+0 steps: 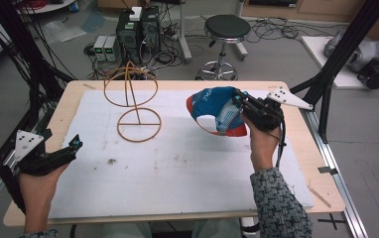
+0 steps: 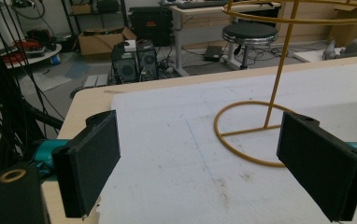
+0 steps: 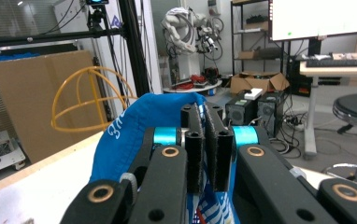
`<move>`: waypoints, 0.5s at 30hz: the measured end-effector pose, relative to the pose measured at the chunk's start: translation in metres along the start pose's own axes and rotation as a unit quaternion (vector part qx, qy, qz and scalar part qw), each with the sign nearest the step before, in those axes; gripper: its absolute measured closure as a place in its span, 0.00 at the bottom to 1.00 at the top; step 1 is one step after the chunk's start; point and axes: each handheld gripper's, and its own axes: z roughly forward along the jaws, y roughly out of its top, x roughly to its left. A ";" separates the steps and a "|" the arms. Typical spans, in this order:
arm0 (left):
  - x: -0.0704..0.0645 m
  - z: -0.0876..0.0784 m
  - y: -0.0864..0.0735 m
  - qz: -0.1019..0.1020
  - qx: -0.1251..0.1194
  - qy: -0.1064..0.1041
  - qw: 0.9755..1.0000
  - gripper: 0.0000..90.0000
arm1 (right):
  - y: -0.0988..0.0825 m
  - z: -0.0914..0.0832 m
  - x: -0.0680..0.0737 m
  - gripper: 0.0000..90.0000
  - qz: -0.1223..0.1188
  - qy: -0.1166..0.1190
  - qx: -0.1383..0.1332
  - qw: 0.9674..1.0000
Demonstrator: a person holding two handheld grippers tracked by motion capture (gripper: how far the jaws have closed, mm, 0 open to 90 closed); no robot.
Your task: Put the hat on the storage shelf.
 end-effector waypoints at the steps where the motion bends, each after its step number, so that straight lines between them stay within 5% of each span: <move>1: 0.000 0.000 0.000 0.000 -0.001 0.000 1.000 0.15 | 0.000 0.000 0.000 0.97 0.000 0.000 0.000 1.000; 15: 0.000 0.001 0.000 -0.001 -0.001 -0.005 1.000 0.15 | 0.039 0.049 0.026 0.97 -0.010 0.016 -0.032 0.999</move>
